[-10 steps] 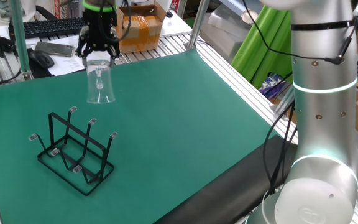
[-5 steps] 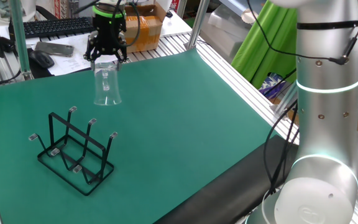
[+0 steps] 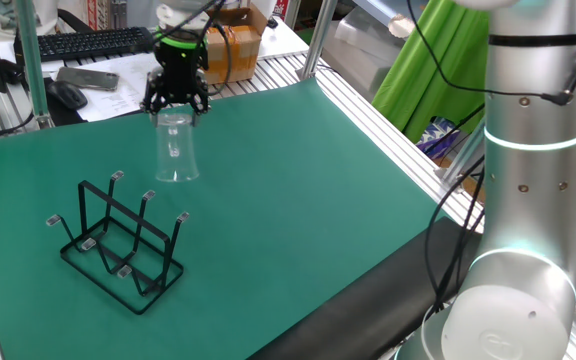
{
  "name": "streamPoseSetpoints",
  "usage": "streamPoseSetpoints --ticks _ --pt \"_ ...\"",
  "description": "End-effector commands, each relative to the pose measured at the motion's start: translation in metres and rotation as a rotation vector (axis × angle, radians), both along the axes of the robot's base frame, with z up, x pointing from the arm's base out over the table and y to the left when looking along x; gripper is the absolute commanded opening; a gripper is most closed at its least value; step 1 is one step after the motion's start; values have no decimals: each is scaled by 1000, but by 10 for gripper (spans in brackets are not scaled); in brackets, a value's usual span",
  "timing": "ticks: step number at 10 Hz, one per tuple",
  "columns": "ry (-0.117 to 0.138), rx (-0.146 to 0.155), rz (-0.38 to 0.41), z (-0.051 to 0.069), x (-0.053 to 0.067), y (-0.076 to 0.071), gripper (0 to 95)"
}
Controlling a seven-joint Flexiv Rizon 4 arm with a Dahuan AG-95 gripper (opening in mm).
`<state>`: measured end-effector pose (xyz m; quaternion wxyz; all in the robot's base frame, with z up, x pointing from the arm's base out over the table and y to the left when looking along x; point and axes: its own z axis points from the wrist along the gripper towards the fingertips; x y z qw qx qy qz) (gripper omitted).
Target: Take the cup off the cup rack
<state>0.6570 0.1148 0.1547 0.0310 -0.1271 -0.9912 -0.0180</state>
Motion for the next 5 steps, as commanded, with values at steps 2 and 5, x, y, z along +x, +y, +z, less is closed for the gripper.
streamPoseSetpoints --ticks 2,5 --pt "-3 4 9 -13 8 -6 0" --pt "-9 7 14 -21 10 -10 0"
